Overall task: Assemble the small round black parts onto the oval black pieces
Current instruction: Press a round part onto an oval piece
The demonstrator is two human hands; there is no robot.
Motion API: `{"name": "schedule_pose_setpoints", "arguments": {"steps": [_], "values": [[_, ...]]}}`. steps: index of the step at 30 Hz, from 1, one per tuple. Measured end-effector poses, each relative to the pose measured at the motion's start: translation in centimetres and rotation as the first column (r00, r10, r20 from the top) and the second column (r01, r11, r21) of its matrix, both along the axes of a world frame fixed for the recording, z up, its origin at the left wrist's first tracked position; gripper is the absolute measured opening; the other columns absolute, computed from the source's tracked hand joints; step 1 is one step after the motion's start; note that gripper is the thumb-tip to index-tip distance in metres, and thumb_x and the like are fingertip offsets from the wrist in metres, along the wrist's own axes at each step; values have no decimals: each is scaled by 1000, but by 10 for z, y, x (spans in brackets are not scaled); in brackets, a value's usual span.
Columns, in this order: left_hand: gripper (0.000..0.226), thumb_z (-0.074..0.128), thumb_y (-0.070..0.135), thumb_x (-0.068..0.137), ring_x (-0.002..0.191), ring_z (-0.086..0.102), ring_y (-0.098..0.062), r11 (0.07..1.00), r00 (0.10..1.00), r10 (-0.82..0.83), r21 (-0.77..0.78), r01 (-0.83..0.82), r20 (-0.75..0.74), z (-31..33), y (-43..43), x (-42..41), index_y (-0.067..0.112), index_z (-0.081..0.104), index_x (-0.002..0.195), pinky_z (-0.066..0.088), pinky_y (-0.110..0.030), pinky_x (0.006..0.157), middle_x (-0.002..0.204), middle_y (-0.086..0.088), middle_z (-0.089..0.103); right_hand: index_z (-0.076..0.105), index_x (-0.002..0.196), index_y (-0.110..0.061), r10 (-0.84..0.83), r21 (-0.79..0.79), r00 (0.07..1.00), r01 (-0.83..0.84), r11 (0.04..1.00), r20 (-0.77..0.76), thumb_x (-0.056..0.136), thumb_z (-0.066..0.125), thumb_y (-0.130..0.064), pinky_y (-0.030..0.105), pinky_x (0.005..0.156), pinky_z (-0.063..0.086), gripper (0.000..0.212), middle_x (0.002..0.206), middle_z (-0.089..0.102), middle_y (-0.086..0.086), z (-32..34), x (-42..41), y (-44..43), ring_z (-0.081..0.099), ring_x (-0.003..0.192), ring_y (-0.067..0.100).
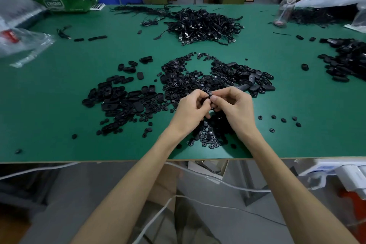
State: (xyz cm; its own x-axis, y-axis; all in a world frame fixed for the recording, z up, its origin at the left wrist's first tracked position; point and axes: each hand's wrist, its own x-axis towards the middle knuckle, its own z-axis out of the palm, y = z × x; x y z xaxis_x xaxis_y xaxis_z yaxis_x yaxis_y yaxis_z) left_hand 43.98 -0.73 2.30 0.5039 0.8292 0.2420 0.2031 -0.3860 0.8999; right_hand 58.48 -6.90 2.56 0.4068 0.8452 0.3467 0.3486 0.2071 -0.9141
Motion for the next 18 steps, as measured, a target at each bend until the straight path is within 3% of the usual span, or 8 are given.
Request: {"name": "schedule_pose_setpoints", "arguments": {"steps": [12,16,18], "values": [[1,62,6,95,50,64,-3,998,998,67,19,-67,22,3,-2,-2,7,62,96,51,-19,53,67,1,68,75,95,-13,39,-7,998,-38,999,46,90,79,-11,45,77,62,7,84,76,2,1,-3,0,74,79,25],[6,62,5,93,54,63,-10,996,997,71,51,-72,7,2,-2,-2,11,61,95,57,-32,56,71,-9,68,75,94,-14,69,6,997,-69,998,32,89,79,-10,37,75,61,8,83,77,2,2,-4,0,74,76,19],[7,63,7,95,59,69,-11,997,999,51,55,-51,5,2,-2,-2,13,64,98,60,-33,59,73,-7,71,74,96,-13,58,18,998,-59,998,33,90,78,-10,36,75,61,7,83,76,2,1,-2,0,74,77,20]]}}
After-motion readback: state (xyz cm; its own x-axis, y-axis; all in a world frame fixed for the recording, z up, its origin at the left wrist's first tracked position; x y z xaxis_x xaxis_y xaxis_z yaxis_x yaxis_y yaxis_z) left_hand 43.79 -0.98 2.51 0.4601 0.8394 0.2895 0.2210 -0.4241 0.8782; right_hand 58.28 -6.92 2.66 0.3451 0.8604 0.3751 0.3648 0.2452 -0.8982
